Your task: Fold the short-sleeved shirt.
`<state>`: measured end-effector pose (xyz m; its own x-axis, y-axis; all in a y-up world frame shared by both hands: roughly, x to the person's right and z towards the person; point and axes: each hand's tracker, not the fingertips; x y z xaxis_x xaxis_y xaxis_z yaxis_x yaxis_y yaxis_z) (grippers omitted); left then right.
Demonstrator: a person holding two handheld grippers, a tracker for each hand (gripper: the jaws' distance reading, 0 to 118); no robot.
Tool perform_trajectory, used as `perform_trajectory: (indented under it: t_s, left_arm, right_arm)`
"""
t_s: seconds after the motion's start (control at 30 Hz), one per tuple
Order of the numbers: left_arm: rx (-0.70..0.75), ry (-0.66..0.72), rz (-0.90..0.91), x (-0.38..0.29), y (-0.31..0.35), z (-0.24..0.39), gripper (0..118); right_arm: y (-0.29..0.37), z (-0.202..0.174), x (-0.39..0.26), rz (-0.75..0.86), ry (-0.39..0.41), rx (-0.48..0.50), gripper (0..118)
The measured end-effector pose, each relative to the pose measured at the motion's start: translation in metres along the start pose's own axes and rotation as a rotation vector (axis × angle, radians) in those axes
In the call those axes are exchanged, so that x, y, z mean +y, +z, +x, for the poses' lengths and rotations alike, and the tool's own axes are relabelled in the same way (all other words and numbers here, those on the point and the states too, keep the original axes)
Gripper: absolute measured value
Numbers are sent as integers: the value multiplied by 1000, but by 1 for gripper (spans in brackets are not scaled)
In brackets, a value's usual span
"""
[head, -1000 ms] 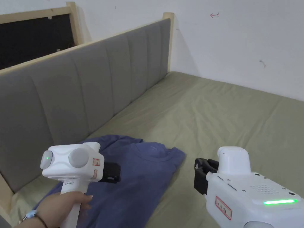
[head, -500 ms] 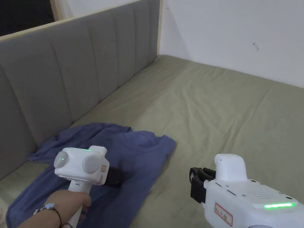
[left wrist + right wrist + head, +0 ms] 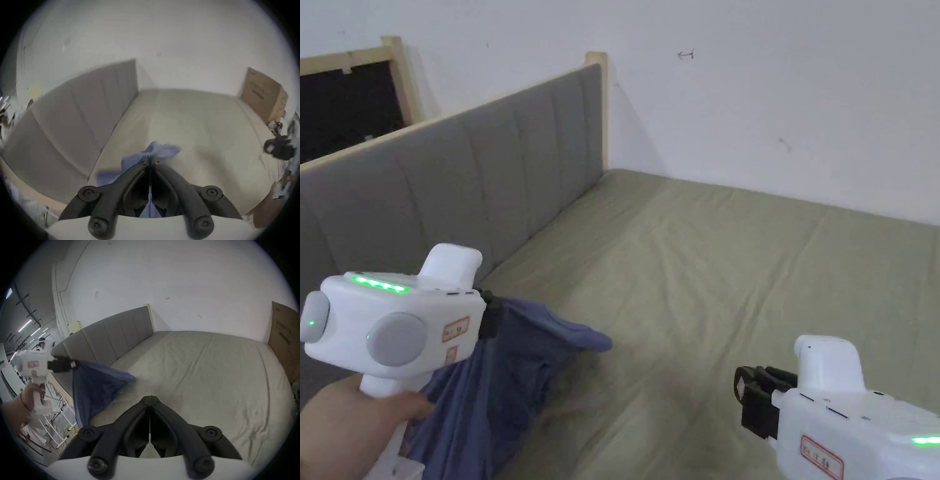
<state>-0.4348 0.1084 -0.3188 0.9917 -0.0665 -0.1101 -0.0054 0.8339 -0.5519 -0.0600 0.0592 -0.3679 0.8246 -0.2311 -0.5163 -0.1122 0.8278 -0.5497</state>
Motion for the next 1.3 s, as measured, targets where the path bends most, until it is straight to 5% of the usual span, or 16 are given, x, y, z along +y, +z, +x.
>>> perform_trajectory:
  t_s: [0.37,0.67,0.83,0.97,1.1,1.17,1.23,1.3]
  left_arm:
    - [-512,-186,283,117,96,199,0]
    - [-784,-308,233,126,76,332,0]
    - [-720,-296,-38,92,-11,388,0]
    - [-539,-433,-444,24,-106,437,0]
    - [-420,-429,-588,-34,-160,440,1]
    - [-430,-335,-620,-46,-167,427,28]
    - [-463,-226,-658,-46,-170,412,102]
    - [-517,-157,-607,-39,-159,390,103]
  right_arm:
    - [142,82,4,177,-77,-199,1]
    - [235,164,-13,296,-167,-460,1]
    - [245,195,-32,273,-220,-513,1]
    - [232,211,-48,229,-261,-522,1]
    - [219,218,-63,182,-293,-515,1]
    - [215,220,-69,160,-299,-516,1]
    - [211,222,-74,140,-308,-506,1]
    - [208,224,-76,128,-315,-503,1]
